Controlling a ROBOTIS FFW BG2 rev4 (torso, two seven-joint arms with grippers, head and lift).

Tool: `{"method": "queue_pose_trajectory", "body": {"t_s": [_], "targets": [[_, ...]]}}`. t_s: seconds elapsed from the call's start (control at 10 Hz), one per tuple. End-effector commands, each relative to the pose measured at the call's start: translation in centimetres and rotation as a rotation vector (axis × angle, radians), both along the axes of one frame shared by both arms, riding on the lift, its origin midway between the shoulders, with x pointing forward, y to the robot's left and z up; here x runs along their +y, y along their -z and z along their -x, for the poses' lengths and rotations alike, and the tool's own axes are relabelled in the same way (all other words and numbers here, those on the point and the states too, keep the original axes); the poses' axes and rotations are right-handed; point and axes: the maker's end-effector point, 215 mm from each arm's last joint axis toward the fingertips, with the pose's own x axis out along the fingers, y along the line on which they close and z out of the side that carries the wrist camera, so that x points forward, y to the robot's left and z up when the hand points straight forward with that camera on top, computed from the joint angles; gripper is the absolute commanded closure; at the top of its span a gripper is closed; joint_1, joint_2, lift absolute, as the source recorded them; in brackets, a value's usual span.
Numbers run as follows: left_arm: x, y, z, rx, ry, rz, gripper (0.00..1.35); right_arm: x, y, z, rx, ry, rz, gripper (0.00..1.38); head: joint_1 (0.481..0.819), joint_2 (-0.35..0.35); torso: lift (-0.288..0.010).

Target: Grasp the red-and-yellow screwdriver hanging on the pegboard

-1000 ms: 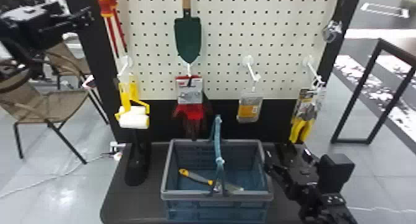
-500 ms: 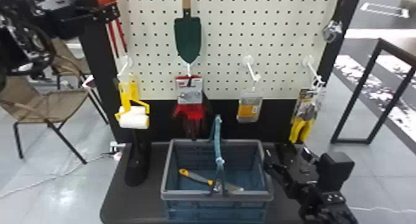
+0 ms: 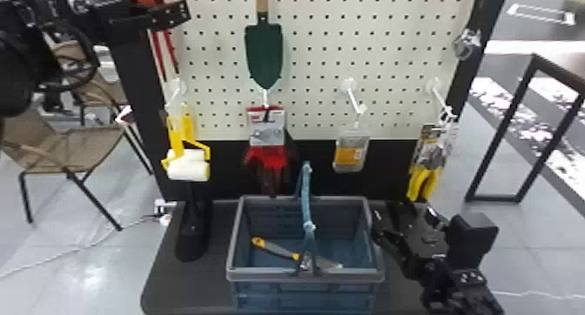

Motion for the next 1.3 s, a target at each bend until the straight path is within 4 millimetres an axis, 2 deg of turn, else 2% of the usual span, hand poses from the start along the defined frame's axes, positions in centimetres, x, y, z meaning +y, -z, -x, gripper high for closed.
{"method": "queue_pose_trajectory", "body": {"t_s": [0.0, 0.1, 0.2, 0.3, 0.5, 0.6, 1.2], "targets": [[-0.75, -0.1, 0.02, 0.006, 0.014, -0.023, 0.23, 0.0, 0.08, 0.01, 0.002, -0.002, 0.002, 0.16, 0.549, 0.0, -0.1], [-0.92, -0.08, -0.06, 0.01, 0.005, -0.053, 0.58, 0.11, 0.06, -0.01, 0.002, -0.007, 0.003, 0.17, 0.549, 0.0, -0.1], [-0.79, 0.3, -0.31, 0.029, -0.017, -0.079, 1.01, 0.18, 0.06, 0.0, 0.002, -0.01, 0.003, 0.17, 0.549, 0.0, -0.1], [-0.65, 0.42, -0.5, 0.032, -0.028, -0.075, 1.17, 0.17, 0.19, 0.01, 0.005, -0.01, 0.002, 0.17, 0.549, 0.0, -0.1], [-0.29, 0.55, -0.65, 0.035, -0.039, -0.082, 1.17, 0.2, 0.19, 0.02, 0.005, -0.011, 0.002, 0.17, 0.549, 0.0, -0.1], [-0.24, 0.67, -0.7, 0.036, -0.041, -0.081, 1.22, 0.2, 0.19, 0.02, 0.005, -0.011, 0.002, 0.17, 0.549, 0.0, -0.1], [-0.16, 0.71, -0.69, 0.03, -0.042, -0.071, 1.22, 0.27, 0.18, 0.03, 0.005, -0.014, 0.002, 0.17, 0.549, 0.0, -0.1]]}}
